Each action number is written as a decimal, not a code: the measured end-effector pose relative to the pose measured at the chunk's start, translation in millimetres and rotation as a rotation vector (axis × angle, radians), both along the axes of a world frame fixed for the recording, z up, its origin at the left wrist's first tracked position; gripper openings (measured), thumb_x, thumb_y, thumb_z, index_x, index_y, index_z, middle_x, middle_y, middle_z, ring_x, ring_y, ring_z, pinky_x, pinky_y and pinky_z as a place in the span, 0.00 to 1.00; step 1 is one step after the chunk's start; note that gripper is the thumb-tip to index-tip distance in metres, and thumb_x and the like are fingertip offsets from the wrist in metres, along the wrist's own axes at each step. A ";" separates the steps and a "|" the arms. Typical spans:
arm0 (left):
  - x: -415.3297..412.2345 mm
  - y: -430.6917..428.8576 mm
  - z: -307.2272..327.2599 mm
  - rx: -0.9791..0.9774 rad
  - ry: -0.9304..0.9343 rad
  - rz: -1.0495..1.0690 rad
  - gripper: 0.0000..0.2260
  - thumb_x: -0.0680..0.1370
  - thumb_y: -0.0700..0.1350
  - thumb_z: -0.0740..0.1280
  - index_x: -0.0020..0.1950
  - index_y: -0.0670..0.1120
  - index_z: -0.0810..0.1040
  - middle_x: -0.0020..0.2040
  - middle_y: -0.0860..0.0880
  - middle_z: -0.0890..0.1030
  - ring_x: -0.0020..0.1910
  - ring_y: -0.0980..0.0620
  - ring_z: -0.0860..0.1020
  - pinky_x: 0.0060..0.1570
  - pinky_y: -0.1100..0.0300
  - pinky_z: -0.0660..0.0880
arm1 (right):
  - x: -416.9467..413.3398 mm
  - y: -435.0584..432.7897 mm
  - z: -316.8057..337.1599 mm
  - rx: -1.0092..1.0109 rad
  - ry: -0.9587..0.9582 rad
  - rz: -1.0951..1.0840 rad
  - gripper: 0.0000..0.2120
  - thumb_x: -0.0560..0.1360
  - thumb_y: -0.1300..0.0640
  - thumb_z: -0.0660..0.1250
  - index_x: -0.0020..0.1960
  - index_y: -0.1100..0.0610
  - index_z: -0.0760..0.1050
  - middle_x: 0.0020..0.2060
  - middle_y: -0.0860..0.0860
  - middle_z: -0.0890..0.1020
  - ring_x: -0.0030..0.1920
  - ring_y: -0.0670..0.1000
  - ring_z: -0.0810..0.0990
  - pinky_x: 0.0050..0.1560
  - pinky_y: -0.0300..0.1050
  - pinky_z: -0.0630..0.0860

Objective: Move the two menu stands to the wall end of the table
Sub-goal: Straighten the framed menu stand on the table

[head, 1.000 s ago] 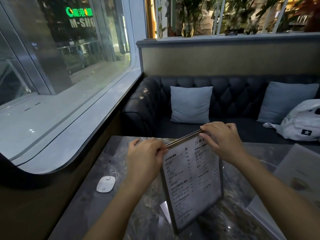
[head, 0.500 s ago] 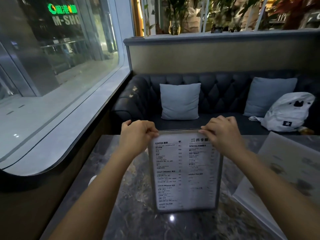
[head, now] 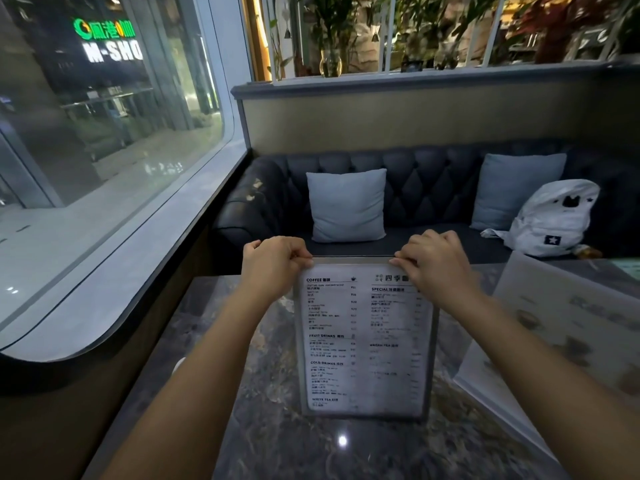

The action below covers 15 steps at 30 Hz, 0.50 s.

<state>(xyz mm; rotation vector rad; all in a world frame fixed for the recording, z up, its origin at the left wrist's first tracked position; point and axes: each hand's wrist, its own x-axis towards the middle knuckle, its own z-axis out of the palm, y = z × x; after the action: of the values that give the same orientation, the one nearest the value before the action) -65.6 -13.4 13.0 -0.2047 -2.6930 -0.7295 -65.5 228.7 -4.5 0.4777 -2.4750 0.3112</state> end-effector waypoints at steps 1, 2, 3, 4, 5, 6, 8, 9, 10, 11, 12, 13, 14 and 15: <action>0.4 1.0 0.8 -0.004 -0.004 0.006 0.06 0.73 0.46 0.68 0.35 0.53 0.79 0.32 0.60 0.74 0.39 0.56 0.72 0.60 0.42 0.68 | 0.4 0.0 -0.1 -0.001 0.002 0.000 0.10 0.72 0.55 0.67 0.37 0.61 0.80 0.33 0.54 0.80 0.40 0.56 0.74 0.44 0.46 0.58; 0.9 2.2 1.7 -0.012 -0.004 0.011 0.06 0.73 0.46 0.68 0.36 0.52 0.79 0.32 0.59 0.75 0.39 0.55 0.73 0.60 0.42 0.68 | 1.0 0.3 -0.2 -0.001 0.006 0.000 0.10 0.72 0.56 0.67 0.37 0.61 0.79 0.33 0.55 0.80 0.39 0.56 0.74 0.44 0.47 0.58; 2.0 3.2 2.4 -0.024 -0.003 0.017 0.05 0.73 0.46 0.68 0.37 0.52 0.80 0.34 0.58 0.76 0.40 0.54 0.74 0.60 0.42 0.68 | 1.7 0.8 -0.2 0.004 0.010 -0.001 0.09 0.72 0.56 0.67 0.37 0.61 0.80 0.32 0.55 0.80 0.39 0.56 0.74 0.44 0.47 0.59; 3.2 4.1 2.7 -0.038 0.003 0.022 0.04 0.73 0.46 0.68 0.38 0.51 0.80 0.35 0.56 0.79 0.41 0.53 0.75 0.60 0.43 0.68 | 2.4 1.3 0.3 0.018 0.011 -0.004 0.09 0.72 0.56 0.67 0.37 0.60 0.80 0.33 0.54 0.81 0.39 0.56 0.75 0.44 0.48 0.60; 4.7 4.5 2.7 -0.055 0.014 0.026 0.04 0.73 0.46 0.67 0.39 0.51 0.81 0.37 0.54 0.81 0.43 0.51 0.77 0.61 0.43 0.68 | 3.3 1.7 0.9 0.043 0.010 -0.007 0.09 0.73 0.55 0.66 0.39 0.60 0.80 0.34 0.54 0.81 0.40 0.56 0.75 0.44 0.48 0.60; 6.2 4.8 2.4 -0.079 0.025 0.029 0.04 0.74 0.46 0.67 0.41 0.51 0.81 0.40 0.53 0.83 0.45 0.50 0.78 0.62 0.43 0.67 | 4.4 2.2 2.0 0.075 0.008 -0.010 0.09 0.73 0.54 0.66 0.41 0.59 0.80 0.35 0.53 0.82 0.41 0.56 0.76 0.45 0.48 0.60; 8.9 5.8 2.2 -0.145 0.039 0.029 0.05 0.74 0.48 0.65 0.45 0.51 0.80 0.46 0.52 0.84 0.51 0.49 0.77 0.66 0.42 0.62 | 7.7 5.1 3.8 0.118 0.003 -0.005 0.09 0.73 0.53 0.66 0.46 0.58 0.80 0.40 0.53 0.83 0.44 0.55 0.77 0.46 0.47 0.59; 10.3 7.2 3.0 -0.167 0.048 0.028 0.06 0.75 0.49 0.64 0.47 0.51 0.80 0.47 0.52 0.83 0.52 0.49 0.76 0.67 0.42 0.60 | 9.9 8.0 5.1 0.117 0.004 -0.003 0.10 0.72 0.53 0.67 0.49 0.58 0.79 0.42 0.54 0.83 0.45 0.56 0.77 0.47 0.48 0.59; 11.5 9.7 4.7 -0.177 0.065 0.025 0.07 0.75 0.51 0.64 0.48 0.51 0.79 0.48 0.52 0.83 0.53 0.49 0.76 0.67 0.42 0.59 | 12.5 11.6 6.9 0.106 0.005 -0.007 0.12 0.71 0.53 0.68 0.51 0.59 0.78 0.44 0.54 0.84 0.46 0.56 0.78 0.48 0.49 0.61; 12.8 13.5 7.3 -0.177 0.087 0.018 0.08 0.75 0.52 0.63 0.48 0.51 0.79 0.48 0.52 0.83 0.53 0.49 0.76 0.67 0.42 0.59 | 15.6 15.7 9.4 0.098 0.010 -0.017 0.13 0.71 0.53 0.68 0.52 0.59 0.77 0.45 0.55 0.83 0.47 0.57 0.78 0.48 0.50 0.63; 14.1 18.6 10.6 -0.171 0.111 0.004 0.09 0.75 0.53 0.63 0.49 0.50 0.78 0.48 0.52 0.83 0.53 0.49 0.76 0.66 0.43 0.59 | 19.1 20.1 12.3 0.094 0.017 -0.032 0.13 0.71 0.53 0.68 0.52 0.59 0.77 0.45 0.55 0.83 0.47 0.57 0.78 0.48 0.51 0.64; 15.4 24.8 14.3 -0.162 0.132 -0.014 0.09 0.75 0.53 0.63 0.50 0.50 0.78 0.48 0.52 0.83 0.53 0.49 0.76 0.66 0.43 0.60 | 22.6 25.0 15.3 0.093 0.024 -0.048 0.13 0.71 0.53 0.68 0.53 0.59 0.77 0.46 0.56 0.83 0.48 0.57 0.78 0.48 0.51 0.64; 16.7 32.0 18.0 -0.154 0.148 -0.035 0.10 0.75 0.53 0.63 0.51 0.50 0.78 0.49 0.51 0.83 0.53 0.49 0.77 0.65 0.44 0.60 | 26.5 30.5 18.2 0.087 0.031 -0.063 0.13 0.71 0.53 0.68 0.53 0.59 0.77 0.46 0.56 0.83 0.48 0.57 0.78 0.48 0.51 0.64; 17.7 39.9 21.7 -0.149 0.162 -0.057 0.10 0.76 0.53 0.63 0.52 0.50 0.78 0.50 0.51 0.83 0.53 0.49 0.77 0.65 0.45 0.61 | 30.7 36.1 21.3 0.078 0.034 -0.079 0.13 0.71 0.53 0.68 0.53 0.59 0.77 0.46 0.56 0.83 0.48 0.57 0.78 0.48 0.50 0.63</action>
<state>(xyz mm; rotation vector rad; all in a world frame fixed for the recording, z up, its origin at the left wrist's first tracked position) -47.9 26.5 34.6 -0.3620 -2.5961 -0.5039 -34.8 264.8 16.9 0.4124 -2.4728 0.1745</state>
